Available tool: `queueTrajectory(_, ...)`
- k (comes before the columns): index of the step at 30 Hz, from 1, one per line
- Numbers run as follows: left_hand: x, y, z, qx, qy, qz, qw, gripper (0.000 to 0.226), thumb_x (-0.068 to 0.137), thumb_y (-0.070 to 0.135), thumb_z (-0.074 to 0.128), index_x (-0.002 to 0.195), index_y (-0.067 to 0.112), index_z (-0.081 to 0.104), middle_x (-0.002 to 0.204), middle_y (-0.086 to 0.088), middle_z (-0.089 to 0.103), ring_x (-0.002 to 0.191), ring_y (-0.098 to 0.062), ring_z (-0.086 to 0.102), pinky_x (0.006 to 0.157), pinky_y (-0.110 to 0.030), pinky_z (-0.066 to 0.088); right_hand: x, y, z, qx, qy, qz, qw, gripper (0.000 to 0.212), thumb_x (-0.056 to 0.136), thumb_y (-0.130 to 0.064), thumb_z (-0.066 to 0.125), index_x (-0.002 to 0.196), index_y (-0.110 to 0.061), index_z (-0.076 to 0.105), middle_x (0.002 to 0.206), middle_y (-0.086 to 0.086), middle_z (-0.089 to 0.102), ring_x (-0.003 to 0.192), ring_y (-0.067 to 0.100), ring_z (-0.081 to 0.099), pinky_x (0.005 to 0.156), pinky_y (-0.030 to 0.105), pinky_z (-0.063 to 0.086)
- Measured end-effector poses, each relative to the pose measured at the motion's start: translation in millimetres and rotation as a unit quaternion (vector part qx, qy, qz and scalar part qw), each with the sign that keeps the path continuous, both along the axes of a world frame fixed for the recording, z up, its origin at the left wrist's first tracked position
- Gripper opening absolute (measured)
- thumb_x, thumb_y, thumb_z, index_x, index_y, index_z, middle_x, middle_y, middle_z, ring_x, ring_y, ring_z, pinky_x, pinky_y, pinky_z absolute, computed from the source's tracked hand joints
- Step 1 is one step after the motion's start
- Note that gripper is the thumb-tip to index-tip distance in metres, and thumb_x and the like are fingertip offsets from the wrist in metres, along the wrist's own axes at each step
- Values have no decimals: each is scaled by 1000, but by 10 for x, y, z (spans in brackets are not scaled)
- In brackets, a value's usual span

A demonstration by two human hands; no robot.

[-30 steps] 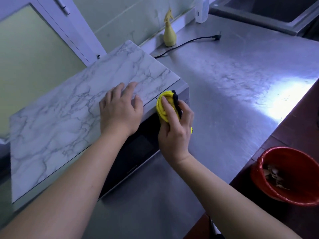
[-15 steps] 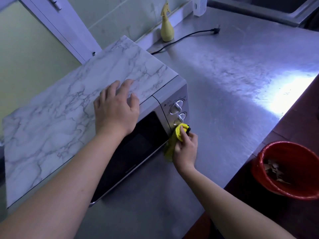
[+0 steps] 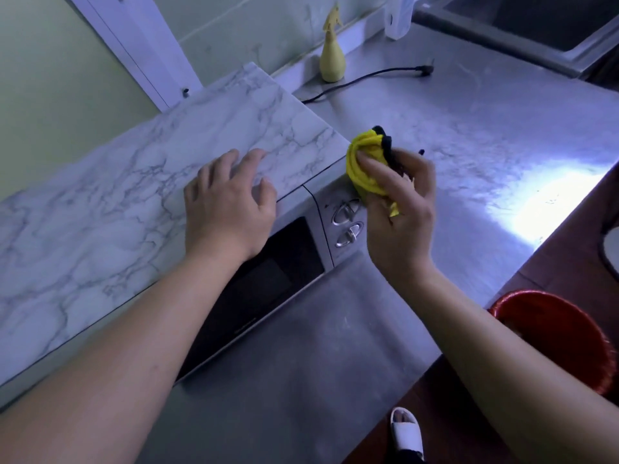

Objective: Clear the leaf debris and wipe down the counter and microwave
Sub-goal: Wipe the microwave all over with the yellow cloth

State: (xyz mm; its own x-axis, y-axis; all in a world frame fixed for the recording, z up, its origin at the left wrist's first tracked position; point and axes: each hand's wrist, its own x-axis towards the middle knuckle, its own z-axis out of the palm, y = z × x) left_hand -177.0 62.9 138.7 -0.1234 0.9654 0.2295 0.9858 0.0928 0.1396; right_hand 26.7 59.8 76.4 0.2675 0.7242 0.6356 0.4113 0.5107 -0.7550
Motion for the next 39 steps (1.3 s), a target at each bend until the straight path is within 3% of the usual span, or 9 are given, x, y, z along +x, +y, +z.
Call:
queueTrajectory(3, -5, -5, -1, 3, -2, 1, 1000, 46, 98, 41, 37, 144, 38, 42, 153, 1, 40, 136, -27, 34, 112, -47, 24, -130, 40, -177, 35, -58, -38, 997, 41, 80, 15, 53, 108, -5, 76, 118, 24, 56, 109, 42, 58, 90, 54, 49)
queueTrajectory(12, -9, 1, -22, 7, 8, -3, 1000, 47, 97, 42, 37, 143, 38, 42, 151, 0, 41, 135, -27, 35, 111, -46, 25, -308, -65, -783, -40, 53, -74, 995, 42, 79, 27, 61, 110, 2, 73, 110, 32, 53, 108, 37, 57, 85, 56, 51)
queueTrajectory(16, 5, -12, -12, 3, 6, 1, 1000, 47, 97, 41, 36, 144, 37, 42, 152, 0, 40, 136, -27, 35, 111, -46, 25, -348, -223, -997, -115, 60, -75, 989, 46, 77, 26, 58, 112, 2, 73, 110, 33, 51, 107, 38, 56, 92, 48, 50)
queueTrajectory(20, 14, -12, 9, -6, 11, 5, 1000, 47, 98, 40, 36, 145, 37, 41, 153, 1, 39, 137, -26, 34, 112, -45, 24, -418, -241, -1099, -185, 109, -84, 973, 41, 81, 17, 57, 113, -4, 74, 116, 27, 50, 112, 30, 54, 97, 24, 42)
queueTrajectory(23, 28, -18, 25, -10, 15, 4, 1000, 47, 99, 40, 35, 145, 37, 40, 153, 0, 39, 138, -26, 33, 112, -46, 24, -391, -271, -1138, -307, 177, -63, 933, 41, 86, 8, 56, 117, -13, 73, 112, 8, 46, 103, 20, 53, 89, 13, 37)
queueTrajectory(27, 28, -28, 28, -10, 12, 1, 1000, 46, 100, 40, 35, 145, 37, 41, 154, 0, 39, 138, -26, 34, 112, -46, 24, -306, -440, -1235, -436, 113, 15, 893, 44, 91, -3, 53, 128, -23, 68, 106, 1, 44, 96, 23, 56, 80, 13, 30)
queueTrajectory(31, 27, -27, 28, -8, 2, -1, 1000, 46, 100, 40, 35, 145, 36, 42, 154, -1, 40, 139, -26, 33, 113, -46, 24, -132, -593, -1095, -406, 31, 103, 908, 40, 89, -5, 59, 121, -26, 72, 101, -4, 50, 100, 21, 57, 81, 18, 34)
queueTrajectory(35, 20, -29, 21, -1, 0, 0, 1000, 46, 100, 39, 36, 145, 35, 43, 153, -2, 41, 139, -27, 34, 113, -45, 25, 101, -437, -752, -345, 138, -8, 929, 38, 89, -13, 61, 121, -32, 69, 99, -1, 47, 82, 6, 54, 81, 19, 39)
queueTrajectory(39, 25, -24, 32, 0, 5, -2, 1000, 46, 100, 39, 36, 145, 35, 43, 153, -2, 41, 138, -27, 35, 113, -45, 25, 86, -58, -457, -358, 142, -12, 923, 34, 88, -18, 63, 120, -27, 71, 103, 1, 48, 77, -9, 51, 78, 15, 35)
